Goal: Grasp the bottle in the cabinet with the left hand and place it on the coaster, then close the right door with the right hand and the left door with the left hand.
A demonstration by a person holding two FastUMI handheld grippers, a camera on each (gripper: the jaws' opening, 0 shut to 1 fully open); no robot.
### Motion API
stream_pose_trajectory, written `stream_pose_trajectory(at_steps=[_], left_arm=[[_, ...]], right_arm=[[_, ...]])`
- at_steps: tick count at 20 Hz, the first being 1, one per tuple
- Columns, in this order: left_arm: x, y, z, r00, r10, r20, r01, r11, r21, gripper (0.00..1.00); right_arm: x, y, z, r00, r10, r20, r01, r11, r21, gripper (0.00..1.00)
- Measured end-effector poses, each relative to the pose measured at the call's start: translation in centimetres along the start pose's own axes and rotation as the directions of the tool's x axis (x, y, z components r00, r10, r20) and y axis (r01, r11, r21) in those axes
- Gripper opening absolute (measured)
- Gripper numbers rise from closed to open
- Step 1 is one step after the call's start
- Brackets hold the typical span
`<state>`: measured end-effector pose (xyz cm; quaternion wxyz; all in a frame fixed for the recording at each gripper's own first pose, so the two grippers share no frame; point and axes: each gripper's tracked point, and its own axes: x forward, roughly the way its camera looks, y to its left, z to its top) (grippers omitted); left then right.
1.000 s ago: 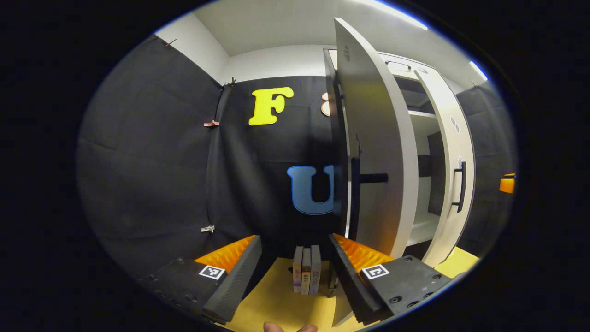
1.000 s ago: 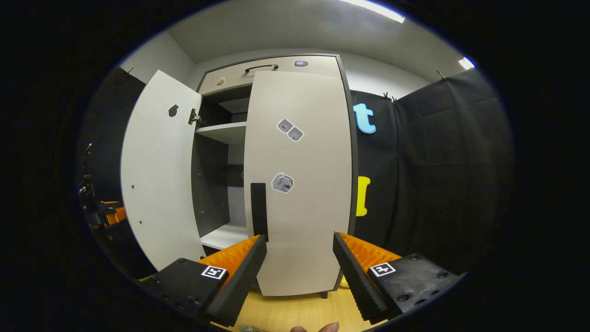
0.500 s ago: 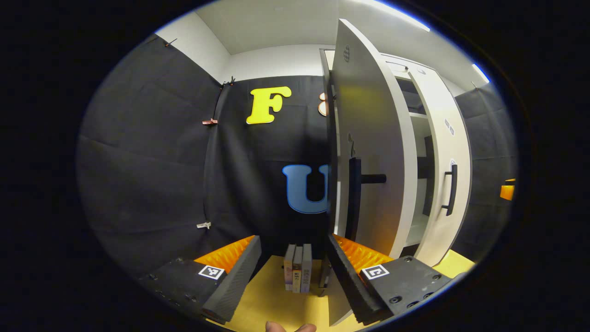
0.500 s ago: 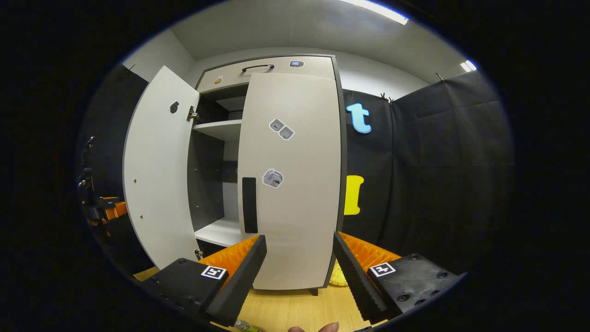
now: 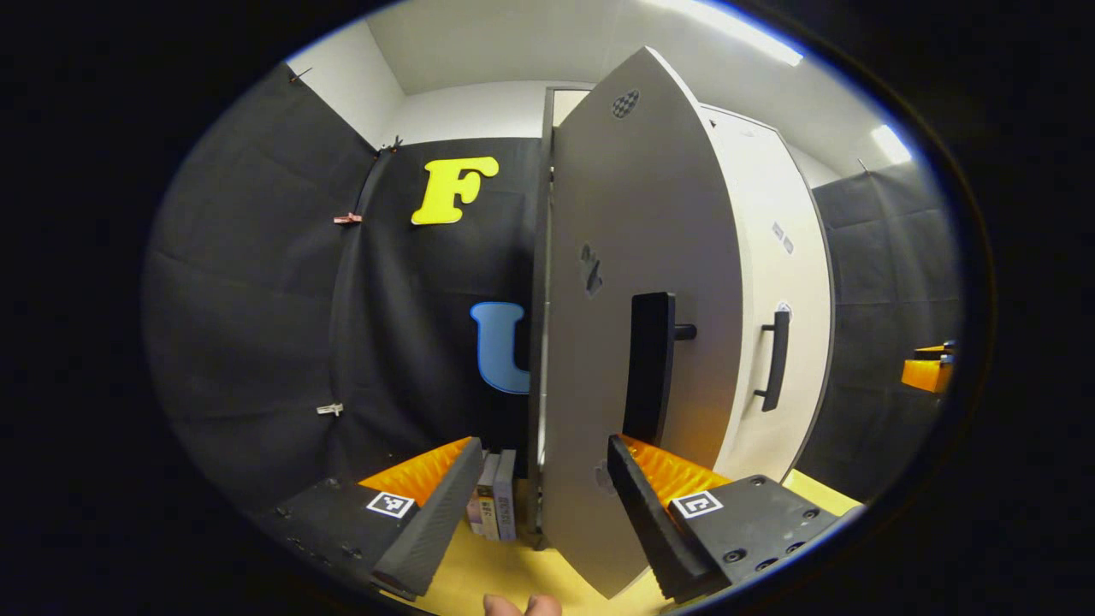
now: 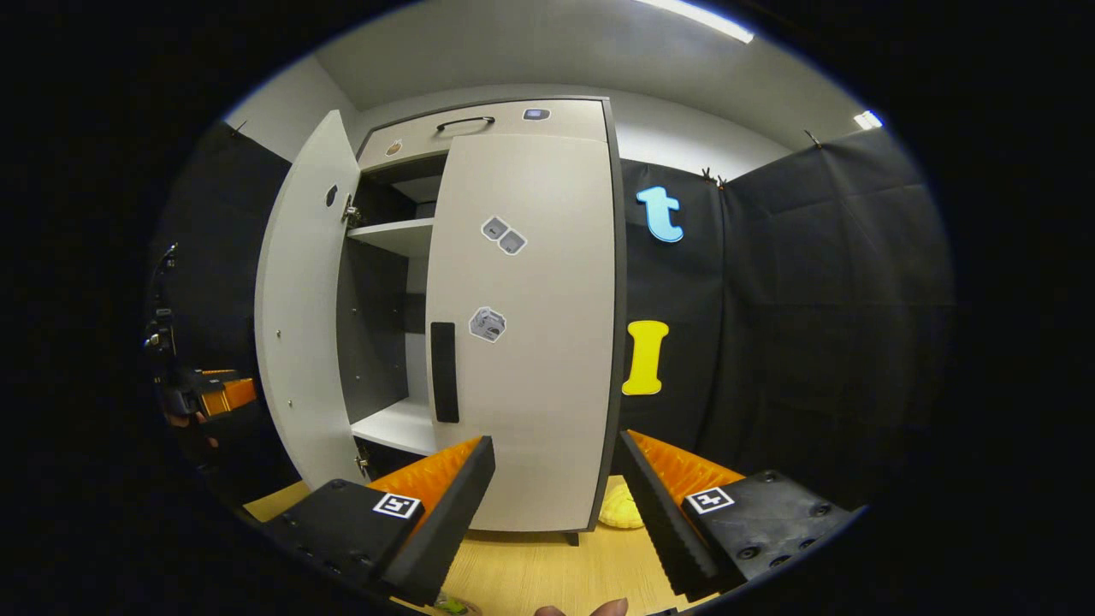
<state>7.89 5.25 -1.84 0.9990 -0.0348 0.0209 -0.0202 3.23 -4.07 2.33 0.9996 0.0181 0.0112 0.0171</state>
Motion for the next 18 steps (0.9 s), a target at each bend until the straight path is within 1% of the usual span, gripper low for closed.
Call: stream_pose_trajectory(at_steps=[3, 4, 5, 7, 10, 11, 12, 13, 14, 16, 18], left_arm=[[1.0, -2.8, -0.3, 1.0, -0.023, -0.004, 0.023, 1.0, 0.015, 0.95], [1.5, -3.8, -0.3, 0.999, -0.034, -0.007, 0.034, 0.999, 0.021, 0.92], [2.1, -4.9, -0.6, 0.999, -0.045, -0.011, 0.045, 0.999, 0.027, 0.94], [3.1, -7.0, -1.0, 0.998, -0.063, -0.018, 0.063, 0.997, 0.038, 0.95], [4.4, -8.8, -1.1, 0.999, -0.05, -0.008, 0.05, 0.997, 0.057, 0.94], [4.9, -9.2, -1.2, 0.999, -0.048, -0.006, 0.048, 0.997, 0.057, 0.92], [5.2, -9.6, -1.2, 0.999, -0.047, -0.006, 0.047, 0.998, 0.052, 0.94], [5.6, -9.9, -1.3, 0.999, -0.046, -0.007, 0.046, 0.998, 0.046, 0.94], [6.0, -10.2, -1.4, 0.999, -0.044, -0.008, 0.044, 0.998, 0.043, 0.92], [6.7, -10.7, -1.4, 0.999, -0.041, -0.008, 0.041, 0.998, 0.04, 0.94], [7.5, -11.3, -1.4, 0.999, -0.04, -0.007, 0.04, 0.998, 0.049, 0.94]], right_arm=[[0.0, -1.5, 0.3, 1.0, -0.016, 0.009, 0.016, 1.0, -0.01, 0.96], [0.0, -2.0, 0.4, 1.0, -0.022, 0.01, 0.023, 1.0, -0.009, 0.96], [0.0, -2.5, 0.2, 1.0, -0.027, 0.007, 0.027, 1.0, -0.006, 0.96], [0.0, -3.3, 0.1, 0.999, -0.036, 0.002, 0.036, 0.999, -0.003, 0.96], [-0.1, -4.3, -0.1, 0.999, -0.043, -0.004, 0.043, 0.999, 0.001, 0.96], [0.0, -4.6, -0.2, 0.999, -0.043, -0.007, 0.043, 0.999, 0.005, 0.96], [0.0, -4.8, -0.2, 0.999, -0.041, -0.009, 0.041, 0.999, 0.007, 0.96], [0.0, -5.0, -0.2, 0.999, -0.04, -0.009, 0.04, 0.999, 0.006, 0.96], [0.1, -5.1, -0.2, 0.999, -0.037, -0.009, 0.037, 0.999, 0.006, 0.96], [0.3, -5.2, -0.4, 0.999, -0.03, -0.013, 0.031, 1.0, 0.007, 0.96], [0.6, -5.2, -0.6, 1.0, -0.023, -0.018, 0.023, 1.0, 0.008, 0.96]])
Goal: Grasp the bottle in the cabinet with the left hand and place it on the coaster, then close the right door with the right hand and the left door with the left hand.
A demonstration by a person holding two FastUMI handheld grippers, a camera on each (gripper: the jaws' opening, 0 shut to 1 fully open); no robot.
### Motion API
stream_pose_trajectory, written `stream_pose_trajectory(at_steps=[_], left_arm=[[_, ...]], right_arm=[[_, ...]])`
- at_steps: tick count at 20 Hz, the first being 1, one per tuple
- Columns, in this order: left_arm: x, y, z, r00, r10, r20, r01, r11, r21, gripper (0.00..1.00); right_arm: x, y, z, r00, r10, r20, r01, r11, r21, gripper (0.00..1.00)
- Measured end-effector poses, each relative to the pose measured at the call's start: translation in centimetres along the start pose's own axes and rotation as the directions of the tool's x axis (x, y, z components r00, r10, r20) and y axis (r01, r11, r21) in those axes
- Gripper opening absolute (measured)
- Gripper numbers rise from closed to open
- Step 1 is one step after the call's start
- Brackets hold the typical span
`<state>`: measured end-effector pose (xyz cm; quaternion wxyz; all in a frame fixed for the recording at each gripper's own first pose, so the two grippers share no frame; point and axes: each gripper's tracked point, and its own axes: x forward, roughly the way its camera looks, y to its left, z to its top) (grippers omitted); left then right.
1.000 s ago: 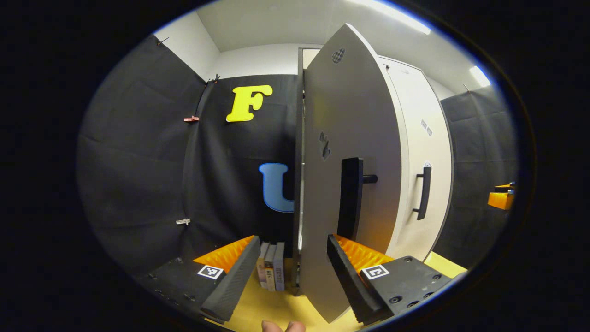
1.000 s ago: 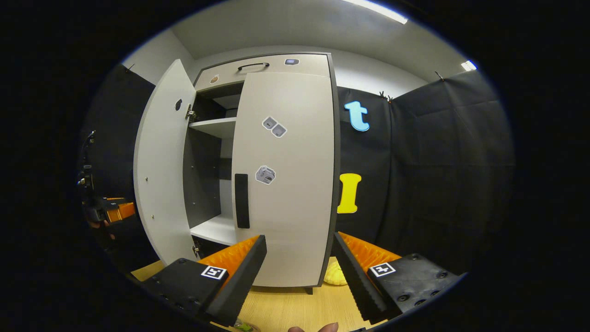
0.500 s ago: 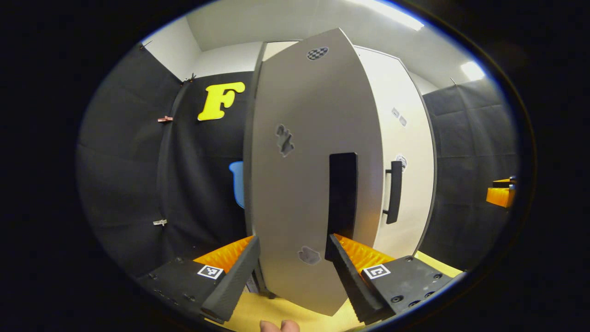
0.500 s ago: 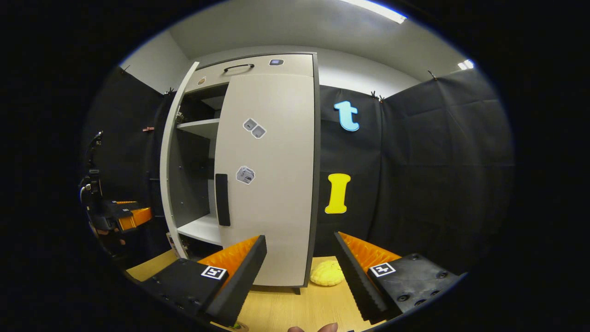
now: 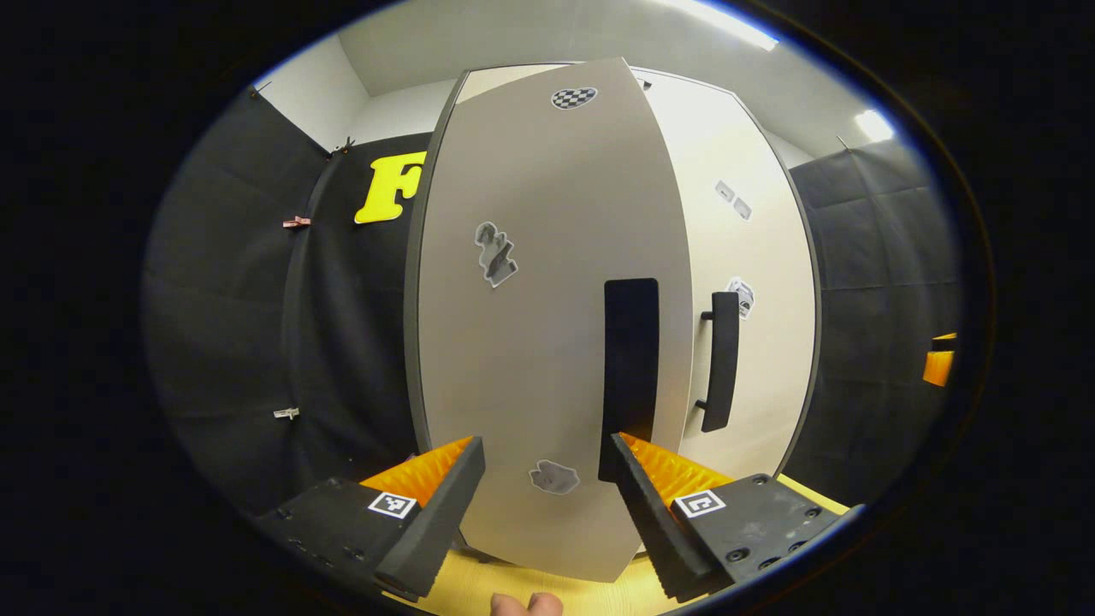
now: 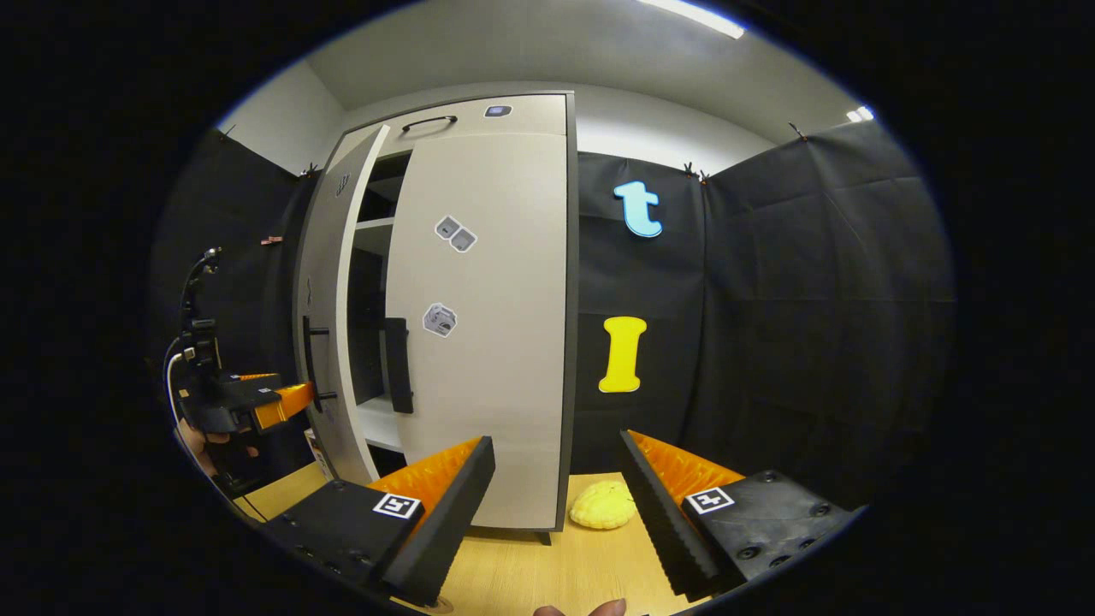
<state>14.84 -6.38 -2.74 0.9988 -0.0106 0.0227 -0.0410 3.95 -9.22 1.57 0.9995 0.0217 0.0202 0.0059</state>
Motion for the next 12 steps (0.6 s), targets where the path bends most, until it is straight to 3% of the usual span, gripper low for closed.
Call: stream_pose_trajectory(at_steps=[12], left_arm=[[2.2, -1.4, 0.2, 1.0, 0.019, -0.003, -0.019, 0.999, 0.034, 0.95]], right_arm=[[1.1, 1.0, -0.4, 0.999, 0.043, -0.023, -0.043, 0.999, 0.005, 0.96]])
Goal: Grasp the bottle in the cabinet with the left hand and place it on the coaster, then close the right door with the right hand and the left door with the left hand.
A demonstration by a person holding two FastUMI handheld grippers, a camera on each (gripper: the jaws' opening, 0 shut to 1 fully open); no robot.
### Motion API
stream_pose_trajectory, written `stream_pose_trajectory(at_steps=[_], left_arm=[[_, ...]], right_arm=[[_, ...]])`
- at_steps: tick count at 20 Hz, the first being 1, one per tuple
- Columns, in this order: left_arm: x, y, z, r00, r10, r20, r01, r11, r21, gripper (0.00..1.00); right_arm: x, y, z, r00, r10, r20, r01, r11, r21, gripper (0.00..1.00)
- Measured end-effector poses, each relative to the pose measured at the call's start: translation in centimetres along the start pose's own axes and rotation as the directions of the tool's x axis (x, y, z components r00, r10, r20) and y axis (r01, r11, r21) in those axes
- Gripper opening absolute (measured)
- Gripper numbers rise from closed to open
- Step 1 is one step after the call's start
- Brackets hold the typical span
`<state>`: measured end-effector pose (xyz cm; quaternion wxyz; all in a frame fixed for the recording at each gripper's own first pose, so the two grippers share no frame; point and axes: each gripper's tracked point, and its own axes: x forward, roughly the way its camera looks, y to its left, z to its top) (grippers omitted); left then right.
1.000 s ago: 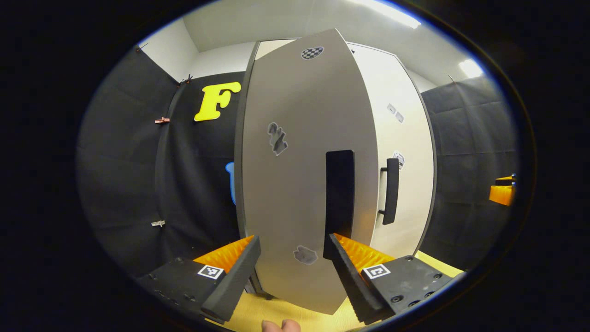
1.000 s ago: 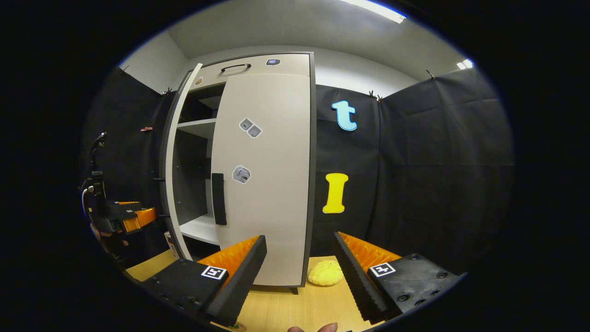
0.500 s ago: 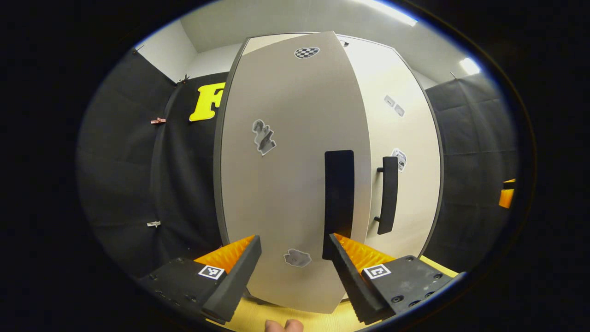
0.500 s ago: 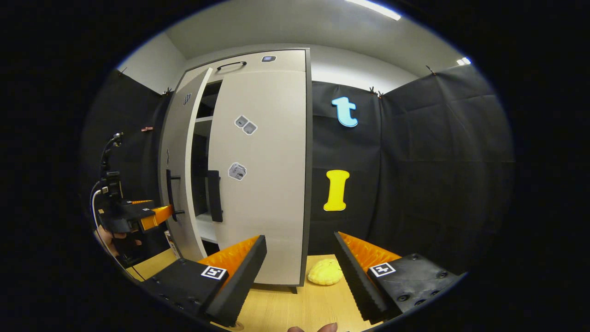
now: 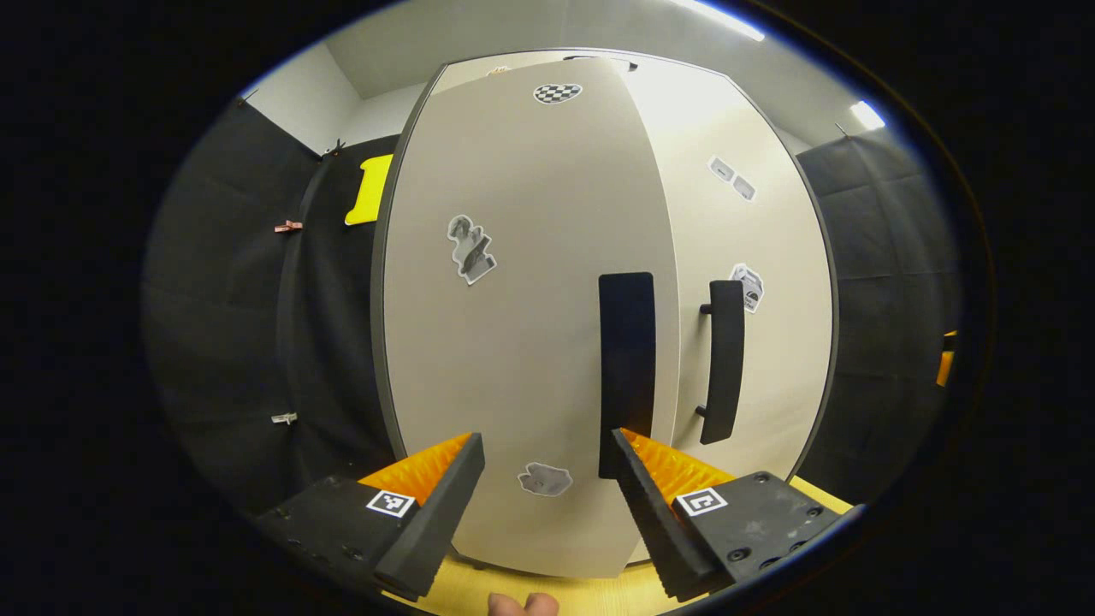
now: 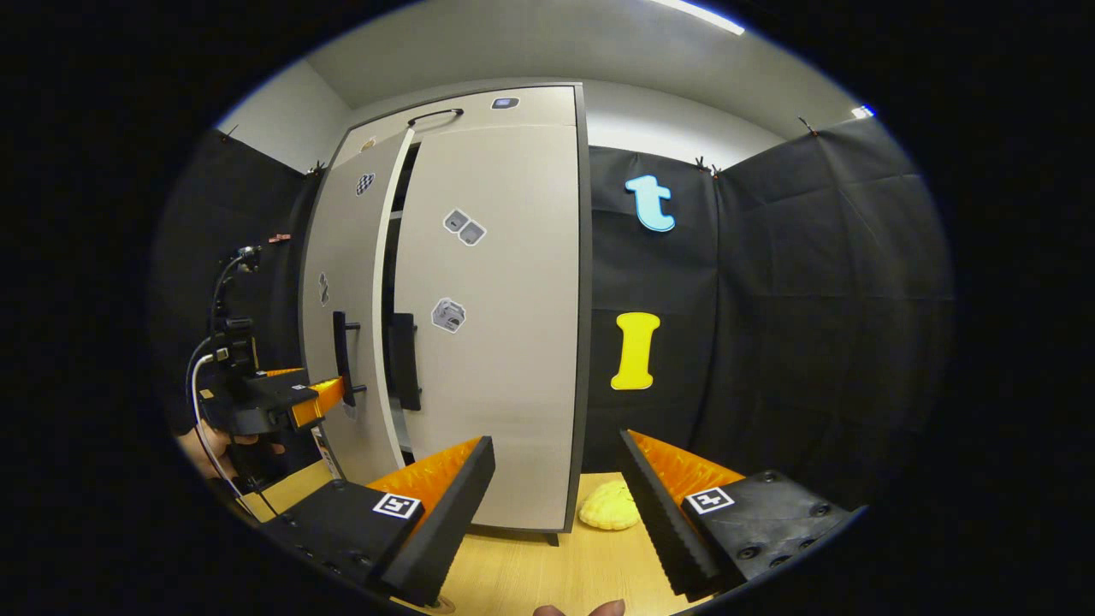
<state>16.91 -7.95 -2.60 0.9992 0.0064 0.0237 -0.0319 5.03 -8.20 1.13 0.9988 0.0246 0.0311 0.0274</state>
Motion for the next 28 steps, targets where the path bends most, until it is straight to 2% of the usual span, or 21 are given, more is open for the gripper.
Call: stream_pose_trajectory(at_steps=[7, 12, 19, 25, 28], left_arm=[[-3.8, 1.0, 0.6, 1.0, -0.016, -0.007, 0.016, 0.999, -0.028, 0.94], [-7.5, 2.7, 1.7, 1.0, -0.018, 0.002, 0.018, 0.999, -0.03, 0.94], [-13.3, 6.4, 4.0, 0.999, -0.008, 0.035, 0.009, 0.999, -0.033, 0.94], [-17.2, 7.9, 4.9, 0.999, 0.004, 0.053, -0.004, 1.0, 0.0, 0.94], [-18.7, 7.9, 4.5, 0.999, -0.001, 0.046, 0.002, 1.0, -0.025, 0.94]], right_arm=[[-0.5, 1.9, 0.5, 1.0, 0.028, 0.004, -0.028, 1.0, 0.008, 0.96], [-1.4, 3.1, 1.0, 1.0, 0.018, 0.023, -0.018, 1.0, -0.005, 0.96], [-2.5, 5.3, 1.9, 0.999, -0.001, 0.049, -0.002, 0.998, 0.059, 0.96], [-3.4, 7.9, 2.6, 0.997, 0.029, 0.077, -0.033, 0.998, 0.05, 0.96], [-3.7, 9.1, 2.6, 0.995, 0.044, 0.085, -0.045, 0.999, 0.02, 0.96]])
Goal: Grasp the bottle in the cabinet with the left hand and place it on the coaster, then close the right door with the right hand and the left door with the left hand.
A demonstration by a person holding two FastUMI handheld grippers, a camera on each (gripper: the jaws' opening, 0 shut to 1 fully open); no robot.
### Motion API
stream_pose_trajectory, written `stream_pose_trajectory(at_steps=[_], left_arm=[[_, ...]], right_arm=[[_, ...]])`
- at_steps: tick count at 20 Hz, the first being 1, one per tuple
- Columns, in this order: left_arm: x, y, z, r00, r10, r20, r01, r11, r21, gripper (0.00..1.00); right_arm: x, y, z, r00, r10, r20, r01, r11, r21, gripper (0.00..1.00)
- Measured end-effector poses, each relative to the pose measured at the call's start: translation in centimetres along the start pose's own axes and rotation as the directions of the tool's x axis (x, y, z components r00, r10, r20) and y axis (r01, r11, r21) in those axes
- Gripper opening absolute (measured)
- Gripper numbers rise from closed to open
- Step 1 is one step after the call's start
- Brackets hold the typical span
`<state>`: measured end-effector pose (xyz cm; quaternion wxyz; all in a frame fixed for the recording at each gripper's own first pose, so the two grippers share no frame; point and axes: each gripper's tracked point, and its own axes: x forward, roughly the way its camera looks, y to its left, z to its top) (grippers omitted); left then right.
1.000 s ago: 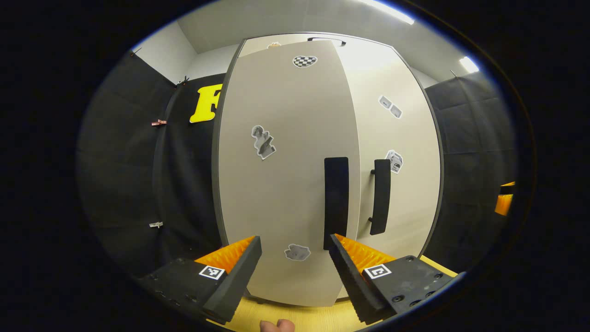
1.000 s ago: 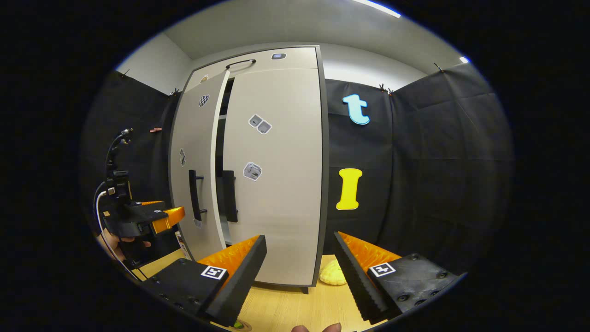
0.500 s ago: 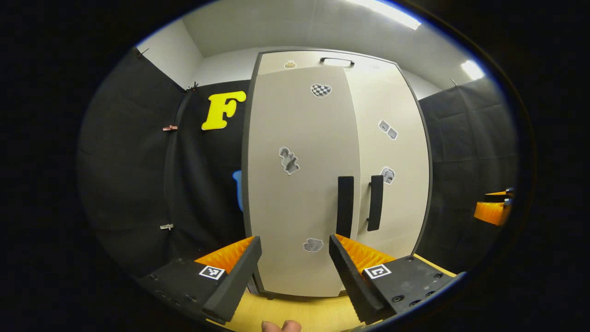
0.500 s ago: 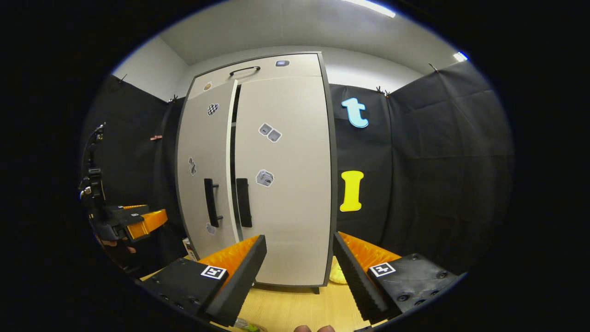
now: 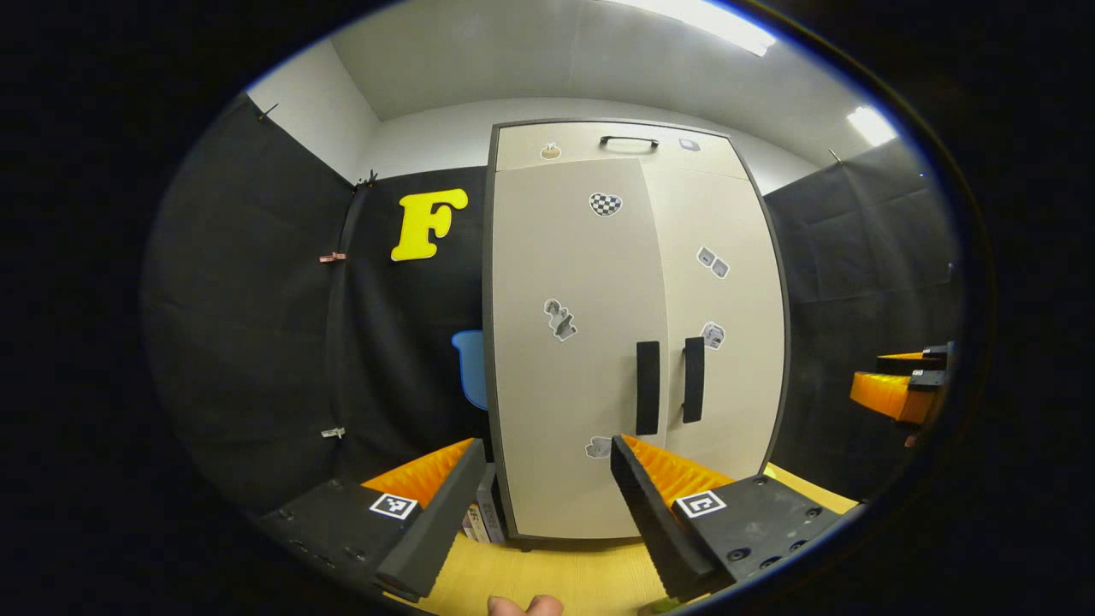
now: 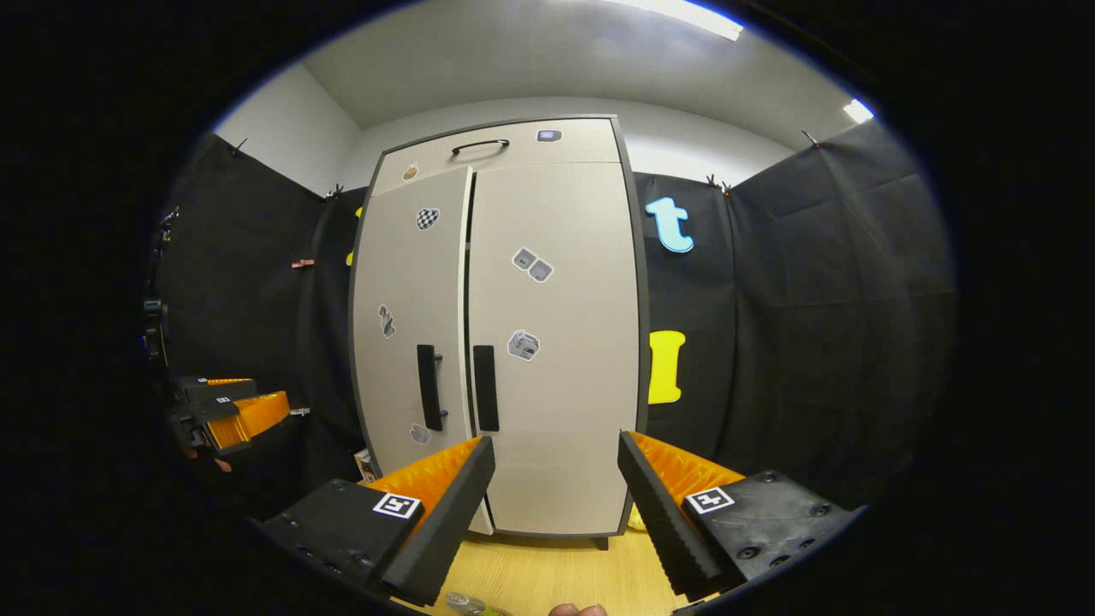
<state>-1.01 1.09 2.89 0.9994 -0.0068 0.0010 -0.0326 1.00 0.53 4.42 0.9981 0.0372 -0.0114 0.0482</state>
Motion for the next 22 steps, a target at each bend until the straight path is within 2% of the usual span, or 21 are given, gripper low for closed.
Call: stream_pose_trajectory(at_steps=[5, 11, 22], left_arm=[[-1.8, 1.1, -0.3, 1.0, 0.022, -0.013, -0.022, 1.0, -0.016, 0.94], [-2.6, 1.6, -0.9, 0.999, 0.03, -0.029, -0.03, 0.999, -0.023, 0.94], [-2.6, 1.4, -0.4, 1.0, 0.016, -0.012, -0.016, 1.0, -0.008, 0.94]], right_arm=[[-0.6, 1.5, -0.5, 1.0, 0.01, -0.001, -0.01, 0.999, -0.037, 0.96], [-0.6, 2.3, -1.2, 1.0, 0.013, -0.021, -0.013, 1.0, -0.011, 0.96], [-1.3, 1.5, -0.8, 0.999, -0.035, -0.017, 0.034, 0.999, -0.034, 0.96]])
